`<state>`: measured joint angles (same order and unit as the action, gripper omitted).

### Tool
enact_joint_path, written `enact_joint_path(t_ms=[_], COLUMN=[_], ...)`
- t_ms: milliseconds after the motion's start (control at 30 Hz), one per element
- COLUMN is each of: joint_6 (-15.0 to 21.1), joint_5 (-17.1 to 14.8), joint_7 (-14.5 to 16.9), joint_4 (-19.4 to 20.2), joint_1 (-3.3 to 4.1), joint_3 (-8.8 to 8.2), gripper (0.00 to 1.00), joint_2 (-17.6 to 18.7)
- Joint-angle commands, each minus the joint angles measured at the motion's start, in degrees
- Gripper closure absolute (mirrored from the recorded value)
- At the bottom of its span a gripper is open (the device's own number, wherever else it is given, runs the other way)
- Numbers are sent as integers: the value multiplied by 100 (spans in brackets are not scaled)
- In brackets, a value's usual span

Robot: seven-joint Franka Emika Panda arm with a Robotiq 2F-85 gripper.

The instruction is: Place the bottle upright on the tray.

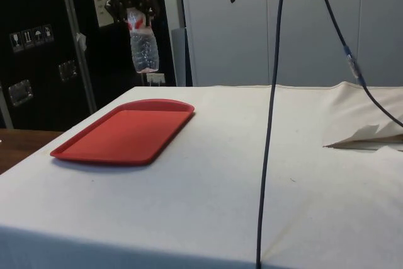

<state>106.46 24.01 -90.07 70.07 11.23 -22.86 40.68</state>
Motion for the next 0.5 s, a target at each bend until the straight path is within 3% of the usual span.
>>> enact_joint_path(t_ms=[0, 133, 167, 400, 433, 467], joint_6=[29, 17, 0, 17, -6, 17], joint_5=[34, 183, 155, 493, 476, 527], joint_7=[-92, -264, -172, -665, -573, -716], joint_4=[-34, -80, -46, -138, -109, -126], joint_1=[17, 29, 11, 69, 40, 74], joint_3=[-23, -23, 0, -17, 6, -11], gripper=[100, 100, 100, 100, 100, 100], joint_2=[40, 97, 63, 218, 183, 223])
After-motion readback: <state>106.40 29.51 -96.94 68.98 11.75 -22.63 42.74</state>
